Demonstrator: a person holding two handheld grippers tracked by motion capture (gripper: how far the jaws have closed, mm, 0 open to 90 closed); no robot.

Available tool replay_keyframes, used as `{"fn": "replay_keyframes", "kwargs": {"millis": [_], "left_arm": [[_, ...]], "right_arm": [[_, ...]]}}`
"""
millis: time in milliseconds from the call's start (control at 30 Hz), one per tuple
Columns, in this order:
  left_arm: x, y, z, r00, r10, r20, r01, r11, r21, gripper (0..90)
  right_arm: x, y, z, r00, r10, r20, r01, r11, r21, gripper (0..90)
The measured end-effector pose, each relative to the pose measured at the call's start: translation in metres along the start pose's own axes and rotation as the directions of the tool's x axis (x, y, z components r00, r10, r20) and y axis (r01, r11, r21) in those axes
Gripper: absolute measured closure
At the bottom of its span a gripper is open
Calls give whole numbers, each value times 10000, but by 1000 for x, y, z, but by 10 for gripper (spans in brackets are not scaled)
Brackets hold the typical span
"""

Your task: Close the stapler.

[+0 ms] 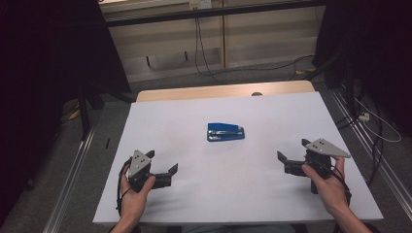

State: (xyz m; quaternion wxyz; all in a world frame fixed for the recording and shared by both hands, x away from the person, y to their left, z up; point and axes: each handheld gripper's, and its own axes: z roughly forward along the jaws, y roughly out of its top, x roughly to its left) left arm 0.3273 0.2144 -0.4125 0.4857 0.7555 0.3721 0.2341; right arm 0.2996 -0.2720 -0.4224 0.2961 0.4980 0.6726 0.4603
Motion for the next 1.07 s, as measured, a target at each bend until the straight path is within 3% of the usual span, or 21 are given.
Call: {"fn": "replay_keyframes", "kwargs": {"millis": [333, 700, 967, 1067], "left_arm": [[3, -11, -14, 9998, -32, -191, 33, 10000, 28, 33], [6, -15, -14, 9987, -274, -434, 270, 9996, -113, 33], [6, -15, -12, 9995, -241, -209, 239, 9997, -90, 33], [9, -14, -12, 9990, -411, -170, 409, 9991, -141, 33]], "right_arm": [[2, -9, -11, 9997, 134, 179, -129, 9995, -295, 38], [-3, -20, -18, 9992, 216, 334, -204, 9992, -343, 37], [-1, -19, -15, 9991, 261, 335, -243, 9983, -530, 35], [-1, -19, -14, 9992, 190, 344, -173, 9986, -501, 31]]}}
